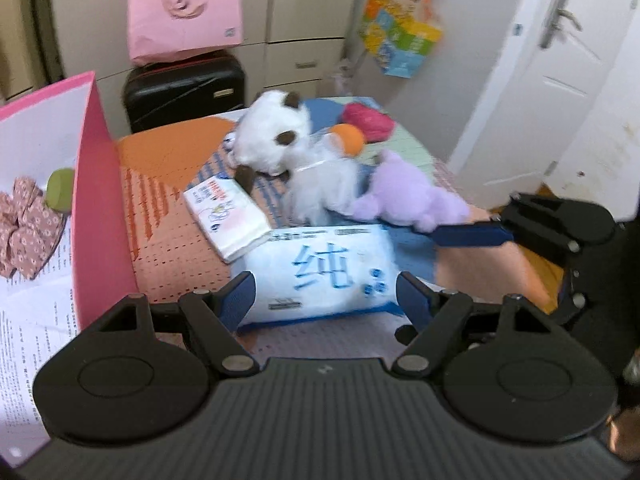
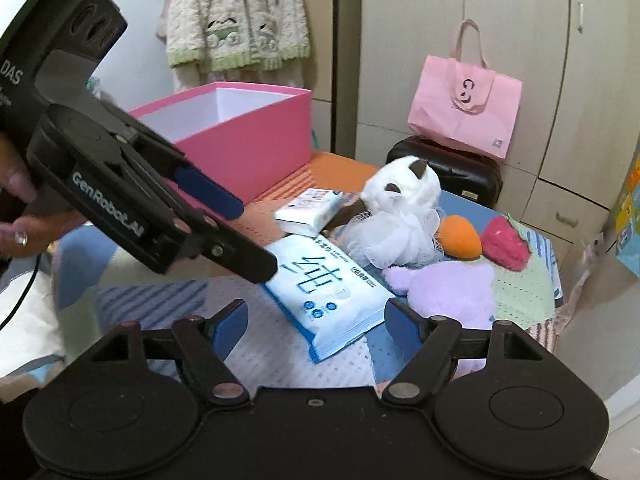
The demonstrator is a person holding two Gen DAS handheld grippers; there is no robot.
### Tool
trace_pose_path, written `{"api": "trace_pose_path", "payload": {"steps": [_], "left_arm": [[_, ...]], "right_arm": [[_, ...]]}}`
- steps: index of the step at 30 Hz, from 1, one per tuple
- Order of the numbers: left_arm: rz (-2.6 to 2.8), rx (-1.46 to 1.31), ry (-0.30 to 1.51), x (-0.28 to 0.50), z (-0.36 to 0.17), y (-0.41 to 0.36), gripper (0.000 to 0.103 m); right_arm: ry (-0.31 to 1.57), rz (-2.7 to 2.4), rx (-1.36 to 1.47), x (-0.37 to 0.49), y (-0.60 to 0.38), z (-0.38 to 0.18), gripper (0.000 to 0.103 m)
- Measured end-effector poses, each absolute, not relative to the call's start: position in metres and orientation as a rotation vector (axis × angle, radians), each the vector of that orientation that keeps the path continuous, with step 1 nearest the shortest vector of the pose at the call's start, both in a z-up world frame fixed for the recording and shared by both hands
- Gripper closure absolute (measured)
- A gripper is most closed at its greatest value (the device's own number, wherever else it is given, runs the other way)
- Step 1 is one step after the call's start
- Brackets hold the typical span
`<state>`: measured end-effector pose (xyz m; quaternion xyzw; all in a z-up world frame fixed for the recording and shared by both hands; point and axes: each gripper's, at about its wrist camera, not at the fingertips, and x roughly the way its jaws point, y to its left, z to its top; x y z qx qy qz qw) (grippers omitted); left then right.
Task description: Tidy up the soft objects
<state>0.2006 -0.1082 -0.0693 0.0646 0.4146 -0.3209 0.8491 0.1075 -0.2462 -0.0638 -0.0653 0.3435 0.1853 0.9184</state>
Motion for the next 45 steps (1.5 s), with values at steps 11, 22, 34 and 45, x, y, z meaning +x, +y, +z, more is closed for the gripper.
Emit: {"api": "trace_pose_path", "payload": {"steps": [11, 22, 34, 45], "left_arm": [[-0.563, 0.076, 0.914, 0.220, -0.104, -0.113, 0.025], [-0.543, 0.008, 0.887, 0.220, -0.115, -0.112, 0.021], [-0.579, 0.027, 0.851, 0.205, -0.115, -0.114, 0.030], [-0.620, 0.046, 0.863, 0.184, -0.111, -0.115, 0.030]], "right_arm": [[0.686, 0.355, -0.142, 0.121, -0.242, -0.101, 0.023], [0.677, 0.301, -0.072, 0.128, -0.238, -0.118, 0.009], [0.606, 0.247, -0.043, 0.119, -0.224, -0.123, 0.034], [0.575, 0.225, -0.053, 0.101, -0.222, -0.121, 0.041]]}}
